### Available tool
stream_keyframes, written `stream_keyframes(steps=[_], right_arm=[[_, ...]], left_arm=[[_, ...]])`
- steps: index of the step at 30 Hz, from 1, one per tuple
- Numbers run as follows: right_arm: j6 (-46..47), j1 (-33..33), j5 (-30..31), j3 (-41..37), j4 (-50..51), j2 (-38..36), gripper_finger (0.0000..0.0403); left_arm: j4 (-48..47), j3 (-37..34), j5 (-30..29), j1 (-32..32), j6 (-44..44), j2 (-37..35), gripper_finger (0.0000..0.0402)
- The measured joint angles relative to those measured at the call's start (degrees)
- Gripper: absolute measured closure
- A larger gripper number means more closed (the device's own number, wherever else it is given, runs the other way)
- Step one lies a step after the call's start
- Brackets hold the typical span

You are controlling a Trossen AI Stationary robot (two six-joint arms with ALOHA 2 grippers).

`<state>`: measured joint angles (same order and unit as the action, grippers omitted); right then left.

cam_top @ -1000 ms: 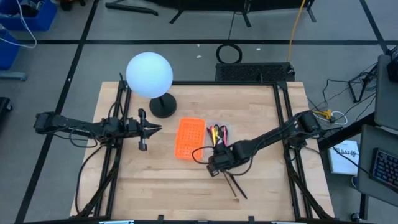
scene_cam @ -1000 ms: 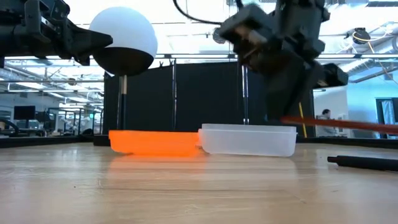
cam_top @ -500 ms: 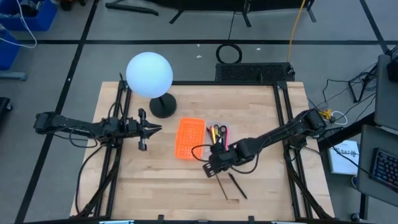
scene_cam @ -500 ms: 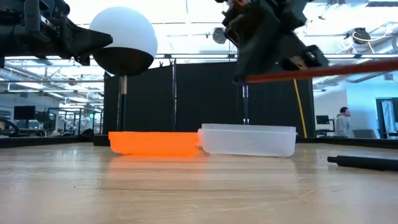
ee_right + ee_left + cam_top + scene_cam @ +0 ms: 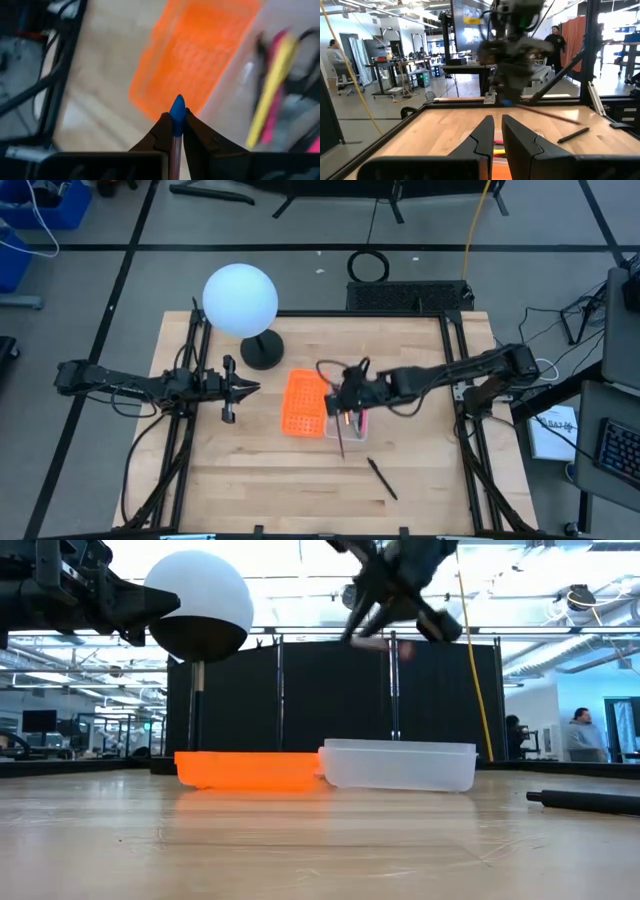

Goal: Pick & place school supplies into a supply box
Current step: Put the brown pencil into the orange supply box

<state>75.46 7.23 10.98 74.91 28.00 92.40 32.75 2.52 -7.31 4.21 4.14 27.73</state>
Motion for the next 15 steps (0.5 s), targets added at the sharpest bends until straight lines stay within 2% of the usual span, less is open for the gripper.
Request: stream_keyframes(steps=[5,12,15], right_arm=[[-1.12,-5.11,2.24,-6.48,-2.91,-2.6,0.0383],[-0.5,-9.16,2.02,-18.8,-19.85,-4.9,0.0383],[0.14,-10.38,-0.02,-21.88,-24.0,-4.87,0.0383]], left_arm=[[-0.04,0.0,-0.02,0.0,0.01,0.02,0.0355],[-0.12,0.0,-0.07,0.0,0.03,0.0,0.0355],[-0.22,0.0,-0.22,0.0,0.05,0.0,0.0355]])
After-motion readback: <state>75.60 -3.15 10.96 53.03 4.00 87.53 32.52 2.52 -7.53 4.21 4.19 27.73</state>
